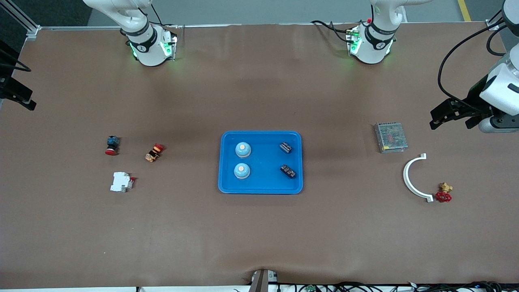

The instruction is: Place electrolytic capacitor and blue bell in tray

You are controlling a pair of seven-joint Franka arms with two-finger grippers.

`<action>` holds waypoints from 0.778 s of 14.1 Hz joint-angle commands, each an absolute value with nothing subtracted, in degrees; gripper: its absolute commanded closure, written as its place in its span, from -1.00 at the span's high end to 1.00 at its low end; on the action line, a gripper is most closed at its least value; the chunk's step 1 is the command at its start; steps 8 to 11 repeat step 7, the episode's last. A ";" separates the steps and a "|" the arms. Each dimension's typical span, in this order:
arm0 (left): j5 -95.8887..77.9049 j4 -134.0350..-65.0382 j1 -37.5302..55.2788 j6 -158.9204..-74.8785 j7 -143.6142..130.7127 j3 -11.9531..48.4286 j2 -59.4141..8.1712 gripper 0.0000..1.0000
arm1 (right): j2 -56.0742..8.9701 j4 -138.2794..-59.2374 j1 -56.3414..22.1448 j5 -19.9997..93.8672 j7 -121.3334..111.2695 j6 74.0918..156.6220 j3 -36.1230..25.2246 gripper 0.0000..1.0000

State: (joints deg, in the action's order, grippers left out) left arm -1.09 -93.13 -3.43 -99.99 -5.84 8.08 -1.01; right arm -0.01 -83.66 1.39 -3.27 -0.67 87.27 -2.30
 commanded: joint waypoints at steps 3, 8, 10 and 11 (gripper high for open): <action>-1.41 -92.55 -3.96 -99.23 -4.75 8.00 -1.14 1.00 | 2.37 -85.52 1.93 -1.76 -1.49 87.89 -2.20 1.00; -1.41 -92.55 -3.96 -99.14 -4.75 8.00 -1.23 1.00 | 2.29 -85.43 1.85 -0.70 -1.49 89.82 -2.20 1.00; -1.41 -92.55 -3.96 -99.14 -4.75 8.00 -1.23 1.00 | 2.29 -85.43 1.85 -0.70 -1.49 89.82 -2.20 1.00; -1.41 -92.55 -3.96 -99.14 -4.75 8.00 -1.23 1.00 | 2.29 -85.43 1.85 -0.70 -1.49 89.82 -2.20 1.00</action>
